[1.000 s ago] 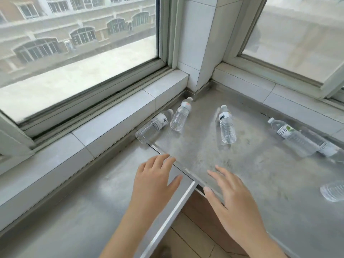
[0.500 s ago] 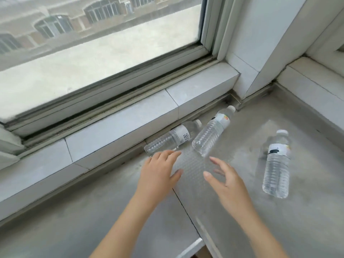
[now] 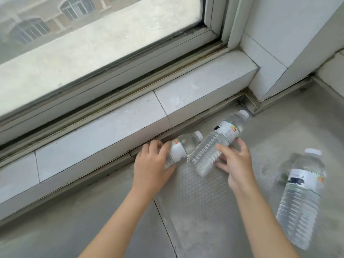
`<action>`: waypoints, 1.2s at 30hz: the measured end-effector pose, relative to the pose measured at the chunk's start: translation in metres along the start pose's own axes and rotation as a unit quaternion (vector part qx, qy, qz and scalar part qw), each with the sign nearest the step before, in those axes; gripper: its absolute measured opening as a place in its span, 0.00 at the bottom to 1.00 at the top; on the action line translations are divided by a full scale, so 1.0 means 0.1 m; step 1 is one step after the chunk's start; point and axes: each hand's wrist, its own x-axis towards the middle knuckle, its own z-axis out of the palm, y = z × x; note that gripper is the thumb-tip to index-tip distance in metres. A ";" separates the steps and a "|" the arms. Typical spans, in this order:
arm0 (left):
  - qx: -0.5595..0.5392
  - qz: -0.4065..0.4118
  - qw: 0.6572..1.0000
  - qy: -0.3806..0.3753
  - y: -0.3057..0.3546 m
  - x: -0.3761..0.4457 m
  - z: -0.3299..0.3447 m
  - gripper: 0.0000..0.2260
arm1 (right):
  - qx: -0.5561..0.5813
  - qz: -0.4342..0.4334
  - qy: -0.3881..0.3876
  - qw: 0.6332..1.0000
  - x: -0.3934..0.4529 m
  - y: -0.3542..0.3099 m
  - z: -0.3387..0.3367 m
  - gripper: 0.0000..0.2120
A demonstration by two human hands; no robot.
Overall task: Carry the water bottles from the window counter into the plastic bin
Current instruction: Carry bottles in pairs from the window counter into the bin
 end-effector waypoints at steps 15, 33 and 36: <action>0.032 -0.057 0.990 -0.123 0.10 -0.05 -0.10 0.39 | -0.139 -0.114 0.048 0.983 0.27 0.17 0.25 0.47; -0.471 -0.310 0.826 0.002 -0.18 -1.29 -1.20 0.34 | -0.069 -0.124 -0.121 0.983 -1.39 0.05 0.20 0.40; -0.496 -0.336 0.800 0.038 -0.33 -1.59 -1.49 0.33 | -0.090 -0.141 -0.165 0.972 -1.75 0.14 0.33 0.40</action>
